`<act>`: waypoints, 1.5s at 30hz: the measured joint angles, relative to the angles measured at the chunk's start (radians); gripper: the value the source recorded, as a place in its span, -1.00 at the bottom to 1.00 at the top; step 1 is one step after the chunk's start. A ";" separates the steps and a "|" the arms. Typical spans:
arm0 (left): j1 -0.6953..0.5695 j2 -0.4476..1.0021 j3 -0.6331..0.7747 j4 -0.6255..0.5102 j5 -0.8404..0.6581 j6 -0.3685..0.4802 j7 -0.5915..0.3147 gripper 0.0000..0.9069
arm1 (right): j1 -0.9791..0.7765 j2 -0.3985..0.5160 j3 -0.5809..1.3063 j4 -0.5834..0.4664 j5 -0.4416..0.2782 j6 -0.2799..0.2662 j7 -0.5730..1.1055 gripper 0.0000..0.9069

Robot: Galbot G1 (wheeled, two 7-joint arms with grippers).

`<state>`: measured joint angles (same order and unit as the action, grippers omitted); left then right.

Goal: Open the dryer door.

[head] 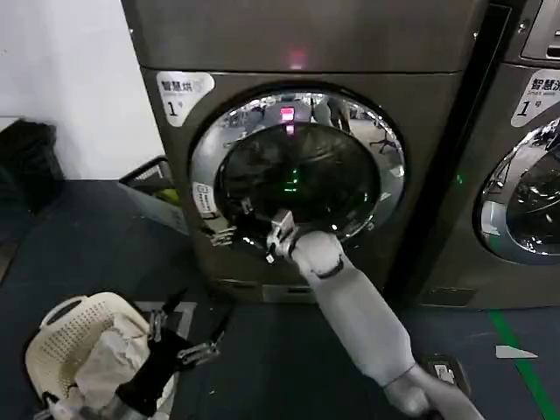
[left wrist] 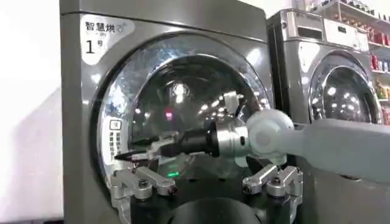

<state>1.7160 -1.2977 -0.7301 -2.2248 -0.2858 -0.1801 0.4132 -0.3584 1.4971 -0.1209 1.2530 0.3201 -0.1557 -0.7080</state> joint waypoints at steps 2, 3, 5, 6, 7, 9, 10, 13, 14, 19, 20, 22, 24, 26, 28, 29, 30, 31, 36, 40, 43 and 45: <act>-0.004 0.001 -0.010 0.005 -0.001 0.003 0.005 1.00 | -0.004 -0.008 0.000 0.009 0.009 -0.002 -0.033 1.00; -0.009 0.003 -0.019 0.011 -0.005 0.010 0.011 1.00 | -0.007 -0.012 0.000 0.015 0.012 -0.004 -0.049 1.00; -0.019 0.010 -0.042 0.024 -0.027 0.035 0.040 1.00 | -0.014 -0.023 0.005 0.029 0.018 -0.009 -0.074 1.00; -0.025 0.016 -0.056 0.032 -0.041 0.053 0.051 1.00 | -0.018 -0.027 0.008 0.037 0.019 -0.010 -0.086 1.00; -0.031 0.020 -0.070 0.037 -0.052 0.062 0.055 1.00 | -0.022 -0.033 0.013 0.047 0.021 -0.012 -0.098 1.00; -0.047 0.032 -0.106 0.053 -0.081 0.082 0.059 1.00 | -0.030 -0.043 0.020 0.063 0.023 -0.013 -0.118 1.00; -0.058 0.038 -0.127 0.061 -0.095 0.091 0.059 1.00 | -0.035 -0.049 0.022 0.073 0.023 -0.012 -0.127 1.00; -0.088 0.056 -0.196 0.088 -0.135 0.114 0.056 1.00 | -0.054 -0.068 0.030 0.108 0.026 -0.004 -0.165 1.00; -0.096 0.062 -0.219 0.096 -0.146 0.121 0.053 1.00 | -0.061 -0.075 0.034 0.122 0.027 -0.003 -0.177 1.00; -0.131 0.082 -0.310 0.128 -0.163 0.188 0.056 1.00 | -0.097 -0.107 0.052 0.195 0.035 -0.003 -0.235 1.00; -0.139 0.088 -0.325 0.134 -0.163 0.203 0.054 1.00 | -0.105 -0.113 0.056 0.209 0.035 -0.004 -0.240 1.00; -0.151 0.097 -0.336 0.140 -0.162 0.225 0.039 1.00 | -0.122 -0.124 0.065 0.235 0.034 -0.004 -0.255 1.00; -0.164 0.104 -0.341 0.148 -0.159 0.238 0.020 1.00 | -0.141 -0.136 0.078 0.260 0.035 -0.006 -0.276 1.00; -0.180 0.112 -0.340 0.151 -0.156 0.256 -0.005 1.00 | -0.161 -0.147 0.088 0.287 0.035 -0.007 -0.294 1.00; -0.195 0.119 -0.335 0.150 -0.154 0.286 -0.008 1.00 | -0.181 -0.158 0.097 0.314 0.035 -0.007 -0.315 1.00; -0.204 0.123 -0.332 0.150 -0.155 0.298 -0.012 1.00 | -0.193 -0.164 0.101 0.327 0.035 -0.007 -0.321 1.00; -0.211 0.127 -0.329 0.150 -0.156 0.301 -0.013 1.00 | -0.204 -0.171 0.106 0.339 0.035 -0.006 -0.326 1.00; -0.218 0.131 -0.325 0.153 -0.157 0.309 -0.010 1.00 | -0.215 -0.177 0.111 0.351 0.035 -0.006 -0.332 1.00; -0.262 0.157 -0.299 0.174 -0.168 0.312 -0.001 1.00 | -0.279 -0.217 0.150 0.409 0.037 -0.005 -0.390 1.00; -0.312 0.192 -0.264 0.207 -0.232 0.310 0.001 1.00 | -0.343 -0.257 0.193 0.465 0.039 0.021 -0.422 1.00; -0.355 0.218 -0.223 0.234 -0.294 0.311 0.016 1.00 | -0.393 -0.293 0.239 0.505 0.046 0.039 -0.444 1.00; -0.389 0.235 -0.187 0.250 -0.320 0.312 0.031 1.00 | -0.427 -0.320 0.273 0.532 0.065 0.052 -0.457 1.00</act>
<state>1.3273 -1.0630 -0.9175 -1.9749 -0.6062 0.1315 0.4444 -0.7859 1.1775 0.1525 1.7848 0.3853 -0.1039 -1.1654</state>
